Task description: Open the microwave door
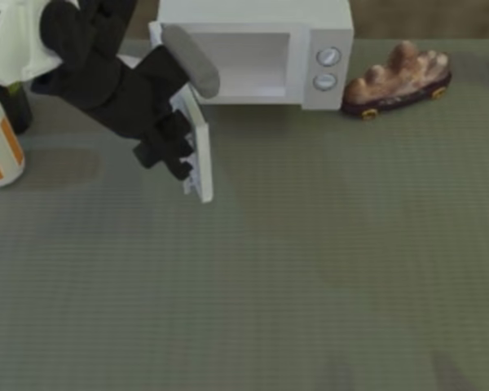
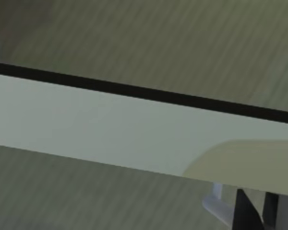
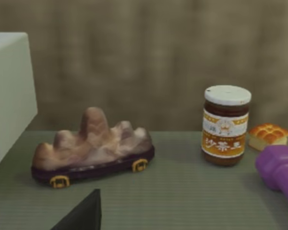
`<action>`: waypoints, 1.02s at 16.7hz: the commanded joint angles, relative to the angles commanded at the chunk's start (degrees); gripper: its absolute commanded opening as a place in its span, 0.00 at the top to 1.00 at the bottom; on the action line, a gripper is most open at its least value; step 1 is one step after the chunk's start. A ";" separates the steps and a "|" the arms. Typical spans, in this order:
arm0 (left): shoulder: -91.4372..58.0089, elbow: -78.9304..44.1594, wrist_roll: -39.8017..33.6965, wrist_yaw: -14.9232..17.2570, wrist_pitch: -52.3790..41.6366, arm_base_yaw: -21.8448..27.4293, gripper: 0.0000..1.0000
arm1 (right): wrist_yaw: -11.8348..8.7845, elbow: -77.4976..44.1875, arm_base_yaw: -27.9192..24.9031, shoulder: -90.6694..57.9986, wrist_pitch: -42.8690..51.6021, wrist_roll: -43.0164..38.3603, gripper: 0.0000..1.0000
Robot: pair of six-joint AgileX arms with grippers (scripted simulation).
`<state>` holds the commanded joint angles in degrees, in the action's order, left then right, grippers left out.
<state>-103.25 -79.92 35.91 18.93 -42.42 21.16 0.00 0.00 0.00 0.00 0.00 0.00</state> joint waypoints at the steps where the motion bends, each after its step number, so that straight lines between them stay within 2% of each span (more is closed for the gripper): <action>1: 0.05 0.07 0.69 0.31 -0.23 -0.27 1.00 | 0.00 0.00 0.00 0.00 0.00 0.00 0.00; 17: 0.06 0.08 0.86 0.39 -0.28 -0.33 1.00 | 0.00 0.00 0.00 0.00 0.00 0.00 0.00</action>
<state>-103.19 -79.84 36.77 19.31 -42.71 20.82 0.00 0.00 0.00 0.00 0.00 0.00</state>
